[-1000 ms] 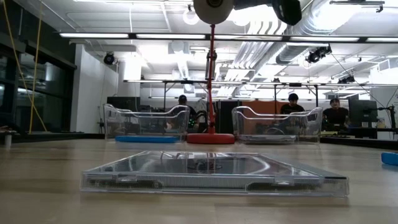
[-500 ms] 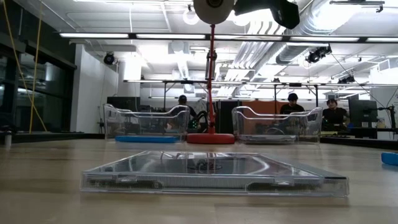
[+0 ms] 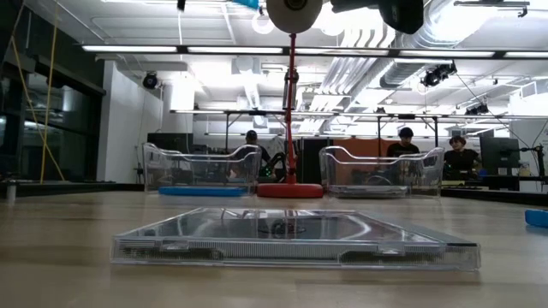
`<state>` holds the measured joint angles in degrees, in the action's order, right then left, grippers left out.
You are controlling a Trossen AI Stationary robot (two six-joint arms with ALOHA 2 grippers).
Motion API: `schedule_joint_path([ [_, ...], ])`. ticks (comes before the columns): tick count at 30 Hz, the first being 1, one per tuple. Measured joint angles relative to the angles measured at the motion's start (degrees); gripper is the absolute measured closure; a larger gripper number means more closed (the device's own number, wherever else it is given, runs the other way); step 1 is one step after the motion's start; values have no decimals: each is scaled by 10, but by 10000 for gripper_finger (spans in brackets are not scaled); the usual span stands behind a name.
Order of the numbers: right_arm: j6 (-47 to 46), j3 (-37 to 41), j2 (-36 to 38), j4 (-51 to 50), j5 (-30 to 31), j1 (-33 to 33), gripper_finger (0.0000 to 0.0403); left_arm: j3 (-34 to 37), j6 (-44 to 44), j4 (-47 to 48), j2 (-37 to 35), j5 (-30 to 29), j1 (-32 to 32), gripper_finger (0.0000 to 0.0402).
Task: Pick & place jewel cases by type
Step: Put the left blue cd case into the left transparent bin
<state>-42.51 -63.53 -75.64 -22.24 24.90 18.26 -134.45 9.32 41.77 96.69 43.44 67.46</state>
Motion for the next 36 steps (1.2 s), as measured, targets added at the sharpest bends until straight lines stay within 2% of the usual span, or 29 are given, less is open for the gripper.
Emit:
schedule_joint_path([
  [9, 3, 0, 0, -33, -14, 3, 391, 1, -70, 162, 68, -18, 19, 385],
  [19, -45, 0, 0, -32, 48, 3, 391, 1, -181, 343, 147, -86, 19, 385],
  [27, -72, 0, 0, -32, 78, 0, 391, 1, -221, 404, 147, -76, 39, 385],
  [32, -80, 0, 0, -32, 92, 0, 391, 1, -290, 485, 147, -72, 54, 385],
  [36, -80, 0, 0, -32, 93, 0, 391, 43, -302, 483, 125, -68, 53, 385],
])
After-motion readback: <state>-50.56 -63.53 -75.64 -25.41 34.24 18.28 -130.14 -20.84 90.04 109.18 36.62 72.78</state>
